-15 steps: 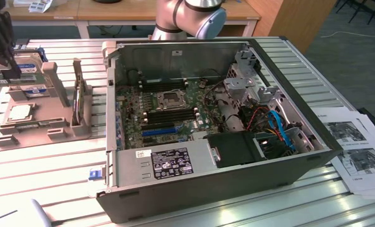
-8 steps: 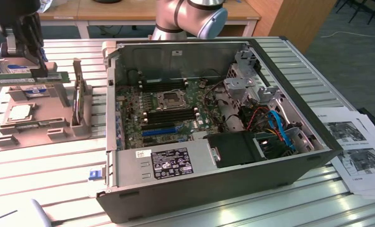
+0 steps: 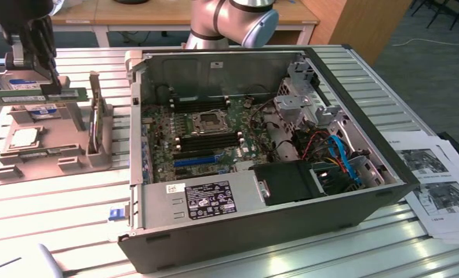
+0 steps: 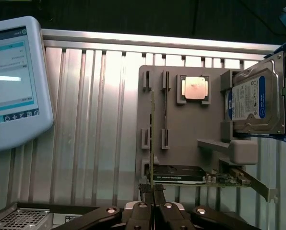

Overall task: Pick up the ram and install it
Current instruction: 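Pick up the ram and move it above insertion slot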

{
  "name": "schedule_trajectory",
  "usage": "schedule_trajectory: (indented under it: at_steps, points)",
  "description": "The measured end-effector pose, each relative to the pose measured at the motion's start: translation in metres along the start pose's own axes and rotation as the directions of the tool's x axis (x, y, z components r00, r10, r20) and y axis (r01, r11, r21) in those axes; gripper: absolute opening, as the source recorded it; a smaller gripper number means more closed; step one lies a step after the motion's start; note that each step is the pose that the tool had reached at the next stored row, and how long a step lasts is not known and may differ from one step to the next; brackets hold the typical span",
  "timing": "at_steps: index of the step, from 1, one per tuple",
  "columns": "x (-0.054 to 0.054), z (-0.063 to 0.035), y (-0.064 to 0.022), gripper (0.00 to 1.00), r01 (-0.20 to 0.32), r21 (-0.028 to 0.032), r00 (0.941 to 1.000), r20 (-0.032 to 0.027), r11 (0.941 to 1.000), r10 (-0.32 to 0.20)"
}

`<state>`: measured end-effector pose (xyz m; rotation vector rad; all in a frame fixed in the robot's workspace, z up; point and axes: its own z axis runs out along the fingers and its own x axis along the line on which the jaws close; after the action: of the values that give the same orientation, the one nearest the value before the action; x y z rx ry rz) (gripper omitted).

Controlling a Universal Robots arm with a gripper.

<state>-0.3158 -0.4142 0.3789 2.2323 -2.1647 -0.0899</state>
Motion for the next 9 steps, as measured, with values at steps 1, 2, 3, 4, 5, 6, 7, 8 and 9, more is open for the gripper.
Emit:
schedule_trajectory:
  at_steps: [1, 2, 3, 4, 5, 6, 7, 8, 9]
  points:
    - [0.0000, 0.0000, 0.0000, 0.12, 0.000, 0.0009, 1.0000, 0.0000, 1.0000, 0.000]
    - [0.0000, -0.0001, 0.0000, 0.12, 0.000, 0.0019, 1.0000, -0.0001, 1.0000, 0.000]
    - [0.0000, -0.0001, 0.0000, 0.12, 0.000, 0.0023, 1.0000, -0.0001, 1.0000, 0.000]
    - [0.0000, 0.0000, 0.0001, 0.12, 0.000, 0.0024, 1.0000, -0.0001, 1.0000, 0.000]
    - [0.0000, 0.0000, 0.0001, 0.12, 0.000, 0.0024, 1.0000, -0.0001, 1.0000, 0.000]
    - [0.0000, 0.0000, 0.0000, 0.12, 0.000, 0.0025, 1.0000, -0.0001, 1.0000, 0.000]
    - [0.0000, 0.0000, -0.0001, 0.12, 0.000, 0.0025, 1.0000, 0.0000, 1.0000, 0.000]
    - [0.0000, 0.0000, -0.0006, 0.12, 0.000, 0.0025, 1.0000, -0.0001, 1.0000, 0.000]
    - [0.0002, -0.0001, -0.0015, 0.12, 0.000, 0.0025, 1.0000, -0.0001, 1.0000, 0.000]
